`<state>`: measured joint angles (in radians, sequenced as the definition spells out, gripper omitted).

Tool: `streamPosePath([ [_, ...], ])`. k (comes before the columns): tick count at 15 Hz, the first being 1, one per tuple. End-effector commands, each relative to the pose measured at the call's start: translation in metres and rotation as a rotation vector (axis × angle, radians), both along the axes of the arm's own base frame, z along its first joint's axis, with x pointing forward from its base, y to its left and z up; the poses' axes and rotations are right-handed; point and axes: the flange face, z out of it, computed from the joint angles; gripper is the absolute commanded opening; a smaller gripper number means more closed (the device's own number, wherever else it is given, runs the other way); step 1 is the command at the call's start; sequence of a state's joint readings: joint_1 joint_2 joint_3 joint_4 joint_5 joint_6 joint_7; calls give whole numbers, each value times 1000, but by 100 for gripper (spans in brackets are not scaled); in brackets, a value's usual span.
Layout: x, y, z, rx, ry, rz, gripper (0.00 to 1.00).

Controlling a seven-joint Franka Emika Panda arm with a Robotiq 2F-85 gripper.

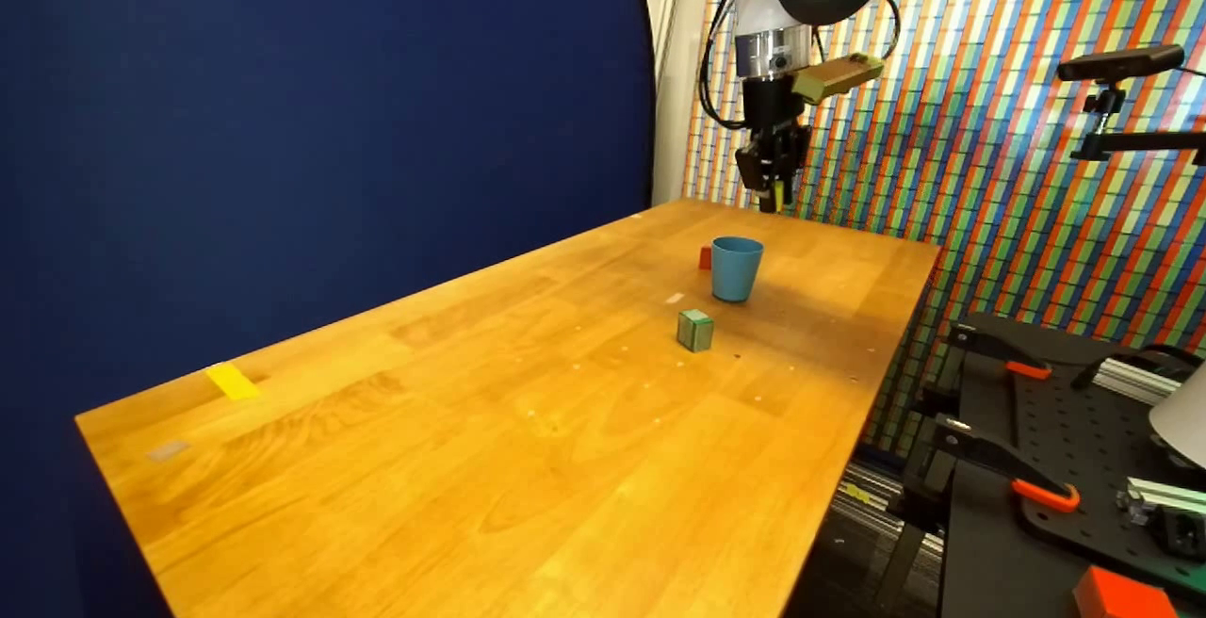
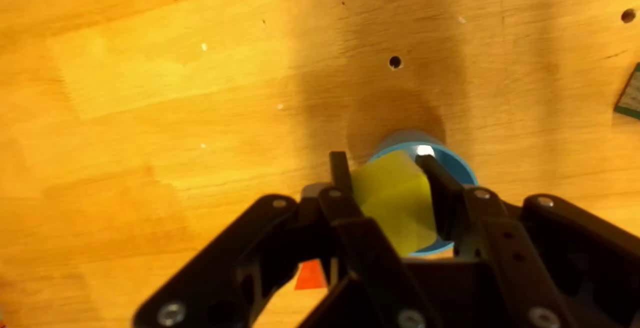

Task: Place the yellow block inside the light blue cup

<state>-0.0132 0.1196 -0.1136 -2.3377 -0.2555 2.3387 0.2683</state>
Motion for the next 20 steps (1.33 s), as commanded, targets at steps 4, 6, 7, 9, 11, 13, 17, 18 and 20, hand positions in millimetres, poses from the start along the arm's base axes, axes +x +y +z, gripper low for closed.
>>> streamPosePath([
  [4, 15, 18, -27, 30, 11, 26, 14],
  [6, 24, 15, -31, 27, -2, 31, 14],
  [7, 29, 15, -31, 24, -10, 36, 14],
  [9, 38, 14, -32, 21, -26, 39, 14],
  [11, 45, 10, -32, 28, -35, 33, 63],
  [13, 47, 5, -33, 31, -32, 30, 69],
  [17, 38, 4, -37, 47, -1, 17, 75],
  [18, 37, 0, -37, 61, 7, 15, 82],
  [20, 36, -5, -37, 69, 10, 14, 92],
])
